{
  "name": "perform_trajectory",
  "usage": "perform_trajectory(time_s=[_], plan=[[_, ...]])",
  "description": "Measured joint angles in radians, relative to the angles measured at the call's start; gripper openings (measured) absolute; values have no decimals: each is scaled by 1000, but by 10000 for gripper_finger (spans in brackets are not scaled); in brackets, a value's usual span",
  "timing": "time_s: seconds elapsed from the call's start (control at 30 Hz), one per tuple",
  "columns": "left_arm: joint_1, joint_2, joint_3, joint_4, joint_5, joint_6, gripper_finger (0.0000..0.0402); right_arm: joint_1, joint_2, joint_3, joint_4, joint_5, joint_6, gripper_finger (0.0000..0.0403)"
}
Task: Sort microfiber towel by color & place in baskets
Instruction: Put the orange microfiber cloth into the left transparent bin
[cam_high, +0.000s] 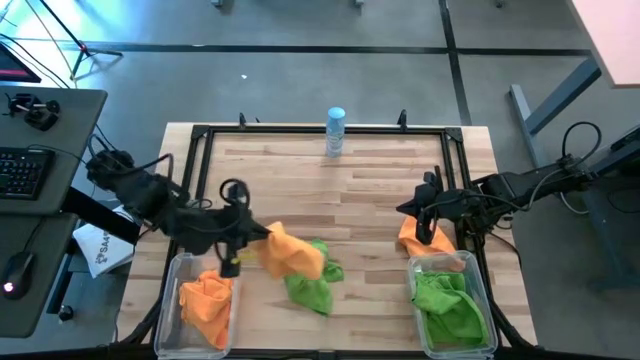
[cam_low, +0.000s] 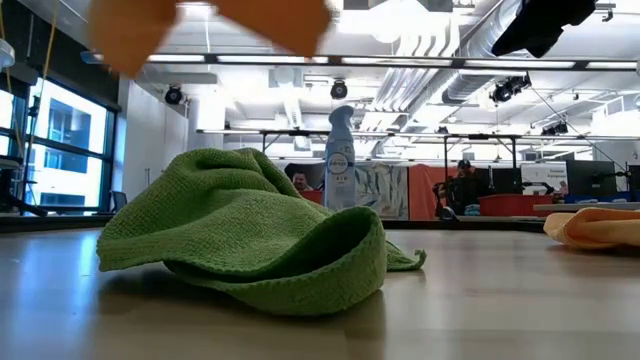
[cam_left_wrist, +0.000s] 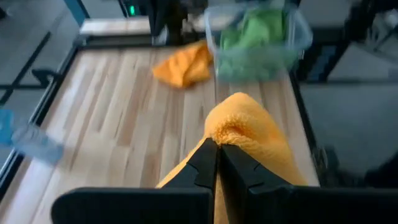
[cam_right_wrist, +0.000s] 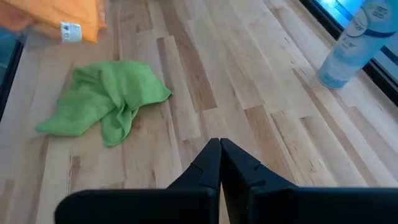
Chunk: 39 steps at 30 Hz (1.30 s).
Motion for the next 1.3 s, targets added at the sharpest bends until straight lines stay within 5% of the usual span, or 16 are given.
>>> perform_trajectory(time_s=[0.2, 0.43, 0.8, 1.0, 1.2, 1.3], plan=[[-98, -15, 0, -253, 25, -132, 0, 0, 7, 0, 12, 56, 79, 0], [-224, -37, 0, -470, 169, -361, 0, 0, 51, 0, 96, 112, 148, 0], [-450, -2, -1, -472, 518, -709, 0, 0, 177, 0, 186, 163, 275, 0], [-564, 46, -1, -369, 567, -809, 0, 0, 241, 0, 232, 163, 279, 0], [-637, 82, -1, -480, 648, -935, 0, -4, 262, 0, 300, 188, 276, 0], [-648, 84, -14, -469, 605, -902, 0, -17, 261, 0, 318, 188, 276, 0]])
